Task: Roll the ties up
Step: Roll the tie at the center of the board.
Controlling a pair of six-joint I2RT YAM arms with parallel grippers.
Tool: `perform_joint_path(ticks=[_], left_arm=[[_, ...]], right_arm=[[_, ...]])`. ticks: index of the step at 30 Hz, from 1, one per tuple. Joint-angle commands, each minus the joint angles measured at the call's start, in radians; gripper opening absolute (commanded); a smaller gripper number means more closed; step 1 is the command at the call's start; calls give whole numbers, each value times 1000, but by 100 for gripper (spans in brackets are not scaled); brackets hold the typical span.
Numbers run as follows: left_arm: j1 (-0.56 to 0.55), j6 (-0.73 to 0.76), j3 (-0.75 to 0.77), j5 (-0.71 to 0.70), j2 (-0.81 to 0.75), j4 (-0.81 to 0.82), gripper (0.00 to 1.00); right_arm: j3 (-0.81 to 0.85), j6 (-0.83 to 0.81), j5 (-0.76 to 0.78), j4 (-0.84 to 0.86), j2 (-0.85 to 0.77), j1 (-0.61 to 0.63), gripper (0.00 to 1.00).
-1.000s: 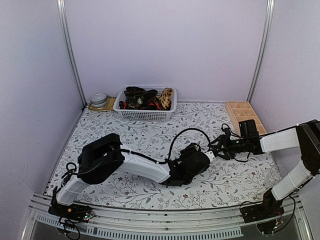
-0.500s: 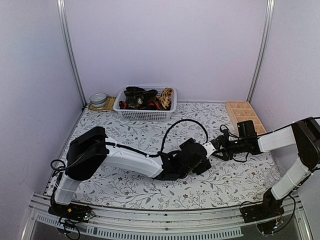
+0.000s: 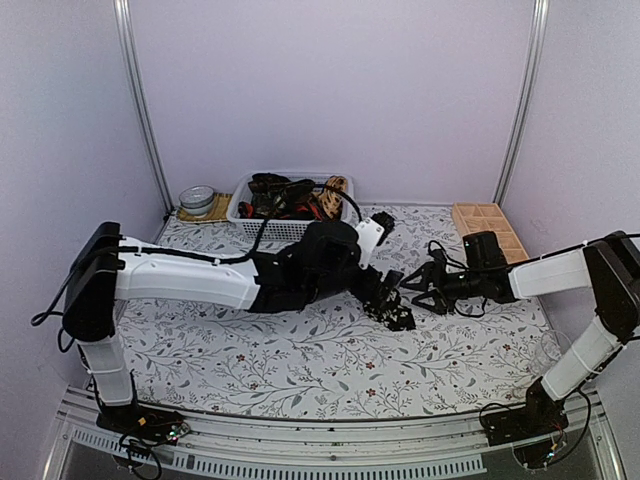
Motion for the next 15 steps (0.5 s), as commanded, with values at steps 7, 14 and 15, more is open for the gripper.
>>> perform_joint_path(ticks=[7,14,15], left_arm=[[204,-249,-55,315,-5,-77,93],[247,-299,-37,444,102,-44,92],[247,-298,-29,457,117,-45,92]], right_arm=[[50,33,48,-3,100,101,69],[67,37,81,-8,135,127,67],[68,39,80,-4,140,128,67]])
